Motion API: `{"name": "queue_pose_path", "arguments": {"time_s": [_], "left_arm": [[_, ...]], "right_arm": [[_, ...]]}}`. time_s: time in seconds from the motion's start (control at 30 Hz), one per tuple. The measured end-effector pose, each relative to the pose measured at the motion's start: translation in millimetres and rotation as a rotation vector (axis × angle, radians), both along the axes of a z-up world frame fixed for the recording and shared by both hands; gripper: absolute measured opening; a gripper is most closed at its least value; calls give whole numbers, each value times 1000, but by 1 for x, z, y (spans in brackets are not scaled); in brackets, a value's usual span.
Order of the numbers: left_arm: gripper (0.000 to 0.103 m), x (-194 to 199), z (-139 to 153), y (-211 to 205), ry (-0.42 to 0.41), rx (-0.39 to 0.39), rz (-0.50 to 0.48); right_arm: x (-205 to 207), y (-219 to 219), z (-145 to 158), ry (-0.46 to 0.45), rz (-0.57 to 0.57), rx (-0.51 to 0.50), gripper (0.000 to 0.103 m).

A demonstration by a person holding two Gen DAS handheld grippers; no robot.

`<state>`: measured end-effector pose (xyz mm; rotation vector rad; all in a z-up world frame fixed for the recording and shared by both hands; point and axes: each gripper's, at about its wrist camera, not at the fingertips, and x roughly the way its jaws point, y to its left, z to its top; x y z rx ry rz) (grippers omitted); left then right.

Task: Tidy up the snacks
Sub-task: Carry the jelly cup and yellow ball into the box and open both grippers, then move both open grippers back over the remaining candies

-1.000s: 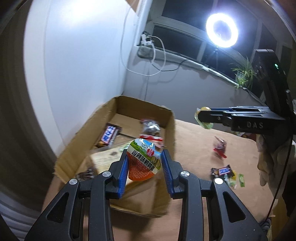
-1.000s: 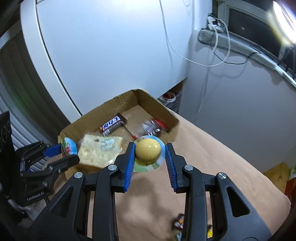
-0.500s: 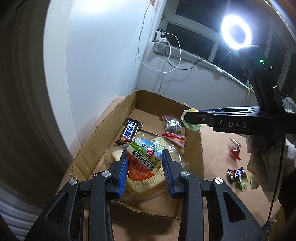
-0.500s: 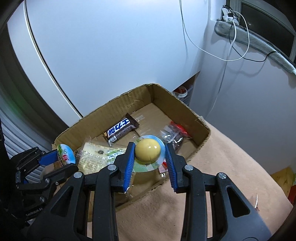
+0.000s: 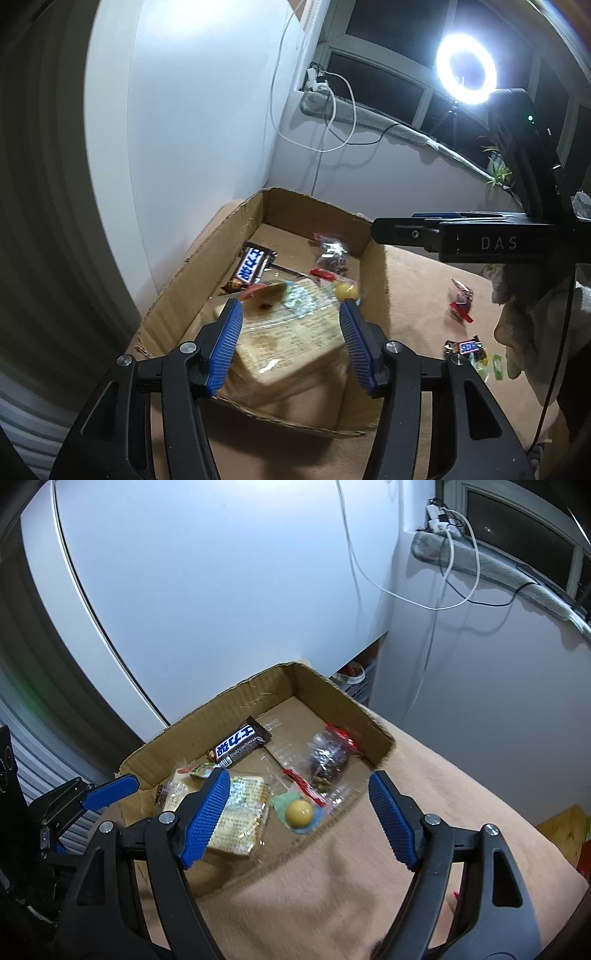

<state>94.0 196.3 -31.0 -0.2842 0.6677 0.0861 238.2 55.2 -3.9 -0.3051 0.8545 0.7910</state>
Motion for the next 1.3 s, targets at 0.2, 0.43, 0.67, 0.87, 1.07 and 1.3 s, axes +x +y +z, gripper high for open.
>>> {"name": "queue_pose_path", "arguments": {"time_s": [0.2, 0.43, 0.67, 0.87, 1.07, 1.3], "left_arm": [[54, -5, 9, -15, -24, -11, -40], [54, -5, 13, -49, -45, 4, -114], [54, -1, 14, -93, -50, 18, -219], [54, 7, 8, -127, -27, 2, -287], [54, 15, -2, -160, 7, 0, -358], [54, 34, -6, -183, 26, -13, -397]], "right_arm": [[-11, -42, 22, -43, -30, 27, 80], [-26, -114, 41, -78, -102, 40, 80], [-35, -182, 36, -87, -185, 12, 80], [-31, -226, 25, -49, -253, -2, 80], [-36, -258, -2, 11, -301, -9, 80], [-49, -279, -54, 169, -366, -9, 73]]}}
